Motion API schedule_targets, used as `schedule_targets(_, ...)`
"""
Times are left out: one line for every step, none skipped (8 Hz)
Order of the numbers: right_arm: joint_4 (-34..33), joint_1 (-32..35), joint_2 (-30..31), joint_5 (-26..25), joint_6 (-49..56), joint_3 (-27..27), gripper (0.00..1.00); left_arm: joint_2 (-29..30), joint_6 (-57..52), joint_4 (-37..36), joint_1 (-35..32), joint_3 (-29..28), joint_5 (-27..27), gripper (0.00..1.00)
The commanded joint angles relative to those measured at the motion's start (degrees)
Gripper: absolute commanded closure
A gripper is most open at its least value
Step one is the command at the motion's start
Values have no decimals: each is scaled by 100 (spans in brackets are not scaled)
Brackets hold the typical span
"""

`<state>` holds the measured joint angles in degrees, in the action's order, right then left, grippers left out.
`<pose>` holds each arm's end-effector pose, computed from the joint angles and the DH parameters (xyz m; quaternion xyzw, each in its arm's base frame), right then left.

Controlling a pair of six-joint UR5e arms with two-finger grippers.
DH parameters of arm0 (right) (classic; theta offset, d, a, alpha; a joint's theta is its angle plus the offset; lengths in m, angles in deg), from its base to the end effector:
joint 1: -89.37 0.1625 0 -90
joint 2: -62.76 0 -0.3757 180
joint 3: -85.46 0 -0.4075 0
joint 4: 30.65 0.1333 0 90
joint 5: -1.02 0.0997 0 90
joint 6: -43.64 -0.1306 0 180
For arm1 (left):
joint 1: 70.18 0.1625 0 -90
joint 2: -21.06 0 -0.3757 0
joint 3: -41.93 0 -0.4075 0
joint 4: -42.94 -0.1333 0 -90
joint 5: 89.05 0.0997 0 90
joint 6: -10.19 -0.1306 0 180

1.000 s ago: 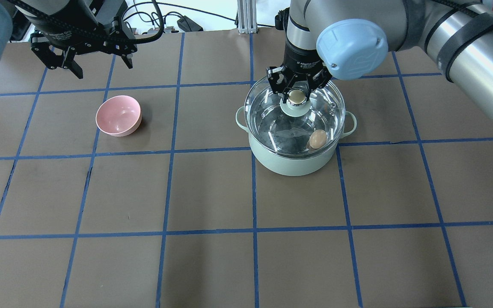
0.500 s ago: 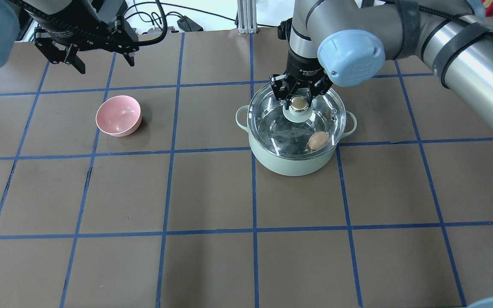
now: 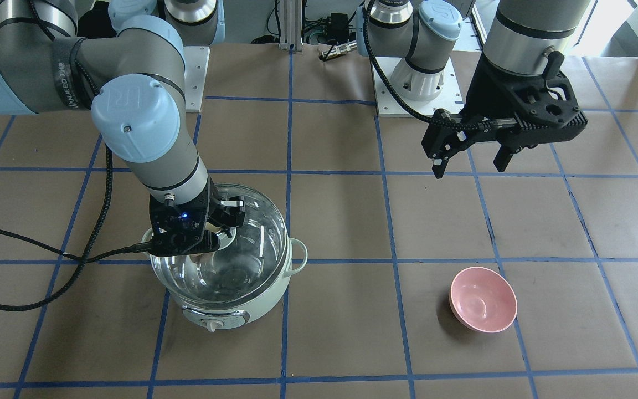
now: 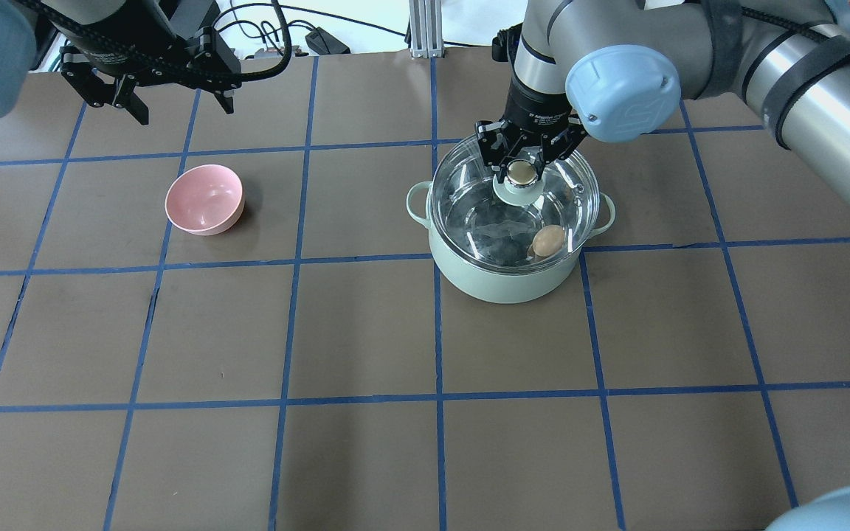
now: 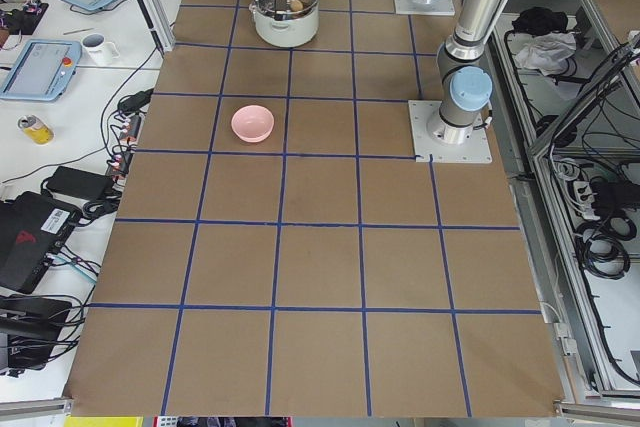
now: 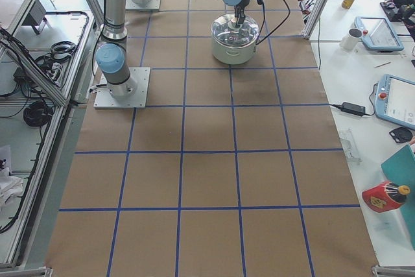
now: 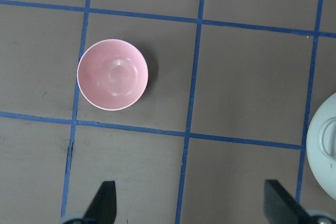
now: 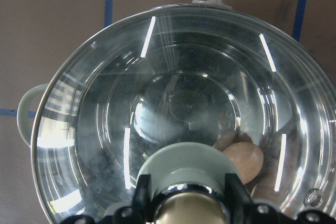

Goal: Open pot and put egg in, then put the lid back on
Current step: 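Lower the glass lid onto the pot with the right gripper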

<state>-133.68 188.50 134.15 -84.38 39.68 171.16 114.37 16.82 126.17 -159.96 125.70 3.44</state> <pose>0.2390 -0.5810 0.2855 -0.0446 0.9981 0.0157 0.0386 -0.1255 -0.5494 0.4465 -0.0613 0.9943 -0.0855 0.0169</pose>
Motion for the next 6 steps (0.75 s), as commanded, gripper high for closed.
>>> schedule_targets(-6, -7, -63, 172, 1, 69, 100, -23, -39, -209, 4, -36, 6, 0)
schedule_targets(-6, -7, -64, 173, 27, 78, 100, -23, -65, -210, 4, -27, 6, 0)
schedule_targets(-15, -7, -64, 164, 45, 79, 100, -23, -74, -210, 4, -36, 6, 0)
schedule_targets(-24, -16, -72, 112, 62, 79, 100, -23, -74, -210, 13, -18, 6, 0)
schedule_targets(-41, -16, -72, 94, 63, 79, 100, -23, -74, -202, 13, -18, 6, 0)
schedule_targets(-50, -16, -81, 93, 71, 79, 100, -23, -74, -201, 13, -10, 15, 0)
